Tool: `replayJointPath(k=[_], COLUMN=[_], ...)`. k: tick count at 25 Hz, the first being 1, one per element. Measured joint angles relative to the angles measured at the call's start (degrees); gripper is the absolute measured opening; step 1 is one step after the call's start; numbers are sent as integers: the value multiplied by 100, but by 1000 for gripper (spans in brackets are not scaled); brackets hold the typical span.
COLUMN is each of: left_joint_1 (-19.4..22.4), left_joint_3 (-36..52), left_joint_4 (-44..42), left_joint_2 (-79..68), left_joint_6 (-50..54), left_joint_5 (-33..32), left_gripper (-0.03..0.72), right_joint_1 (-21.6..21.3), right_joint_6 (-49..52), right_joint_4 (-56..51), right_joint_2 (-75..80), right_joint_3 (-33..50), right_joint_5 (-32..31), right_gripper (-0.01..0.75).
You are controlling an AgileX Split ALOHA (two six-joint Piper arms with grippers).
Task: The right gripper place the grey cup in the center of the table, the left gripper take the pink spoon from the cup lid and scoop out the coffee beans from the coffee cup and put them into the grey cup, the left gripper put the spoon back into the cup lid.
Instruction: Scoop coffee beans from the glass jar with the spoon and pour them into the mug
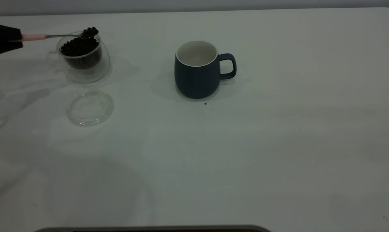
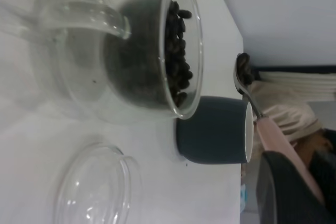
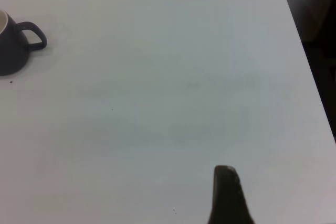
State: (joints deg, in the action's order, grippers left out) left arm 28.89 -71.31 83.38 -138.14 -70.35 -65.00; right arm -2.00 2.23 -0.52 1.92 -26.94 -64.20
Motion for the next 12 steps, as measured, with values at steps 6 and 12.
replayJointPath(k=[6, 12], left_joint_1=[-523, -1109], left_joint_3=[0, 0], left_joint_4=[28, 183], left_joint_2=[0, 0], left_joint_6=[0, 0], left_joint_5=[0, -13], left_gripper=[127, 127], right_joint_1=[0, 0], right_joint_6=[0, 0], right_joint_4=[0, 0], right_joint_2=[0, 0], right_joint_3=[0, 0], right_joint_5=[0, 0], right_gripper=[537, 537])
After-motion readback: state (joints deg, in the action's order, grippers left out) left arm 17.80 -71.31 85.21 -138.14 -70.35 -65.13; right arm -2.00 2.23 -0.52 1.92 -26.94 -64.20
